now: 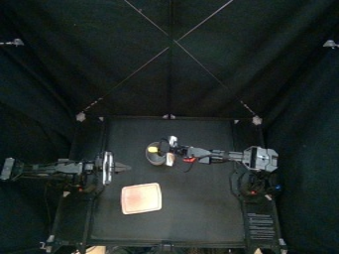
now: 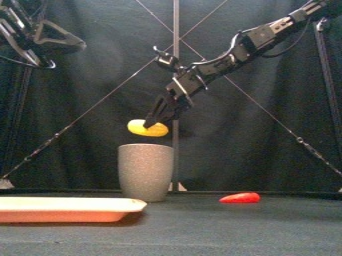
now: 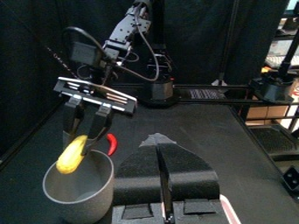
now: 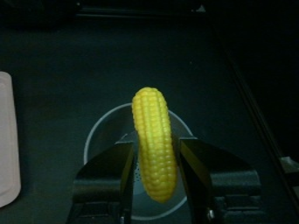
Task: Pick the corn then place it in the grey bowl
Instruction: Drop corn in the grey bowl and return to neutral
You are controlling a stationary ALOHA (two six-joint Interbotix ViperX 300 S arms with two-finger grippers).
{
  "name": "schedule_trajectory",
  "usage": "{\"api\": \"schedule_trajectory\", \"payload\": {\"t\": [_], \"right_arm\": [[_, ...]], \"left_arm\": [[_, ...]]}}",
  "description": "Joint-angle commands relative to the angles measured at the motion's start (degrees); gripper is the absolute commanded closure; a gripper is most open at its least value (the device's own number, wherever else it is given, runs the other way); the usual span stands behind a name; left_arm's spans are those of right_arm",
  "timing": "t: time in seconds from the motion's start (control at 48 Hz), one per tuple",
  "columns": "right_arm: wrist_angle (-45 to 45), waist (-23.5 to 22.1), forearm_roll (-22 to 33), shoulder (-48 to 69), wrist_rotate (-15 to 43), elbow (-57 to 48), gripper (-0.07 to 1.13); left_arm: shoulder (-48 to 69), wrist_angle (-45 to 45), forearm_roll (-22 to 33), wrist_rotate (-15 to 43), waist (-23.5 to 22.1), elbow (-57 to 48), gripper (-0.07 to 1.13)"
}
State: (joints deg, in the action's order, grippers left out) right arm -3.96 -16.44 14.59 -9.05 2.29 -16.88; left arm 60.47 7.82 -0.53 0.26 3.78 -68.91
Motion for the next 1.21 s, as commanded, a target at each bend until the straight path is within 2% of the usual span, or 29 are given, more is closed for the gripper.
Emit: {"api": "schedule_trajectory", "payload": {"t": [0.021,0.188,0.354,0.708,0.938,1.208], "right_arm": [[0.3,-0.5,-0.7,0.6,-0.1,1.6,0.33],[0.3,-0.1,-1.1,0.9,-0.1,0.6,0.15],[0.4,-0.3,-1.4,2.1,0.2,0.0,0.05],[2.8,0.4,-0.7,13.8,-0.3,-4.8,0.04],[8.1,4.7,-0.9,26.1,0.2,-14.2,0.04],[9.6,11.2,-1.8,39.4,0.3,-24.4,0.04]], "left_arm": [[-0.1,0.2,-0.1,0.1,0.1,0.9,1.07],[-0.1,0.3,-0.2,0.1,0.1,1.0,1.07],[-0.1,0.3,-0.2,0.1,0.1,1.0,1.07],[-0.1,0.2,-1.1,0.2,0.7,0.9,1.07],[0.2,0.3,-1.8,0.2,1.5,1.3,1.07],[2.0,0.3,-2.0,0.2,2.5,1.4,1.07]]}}
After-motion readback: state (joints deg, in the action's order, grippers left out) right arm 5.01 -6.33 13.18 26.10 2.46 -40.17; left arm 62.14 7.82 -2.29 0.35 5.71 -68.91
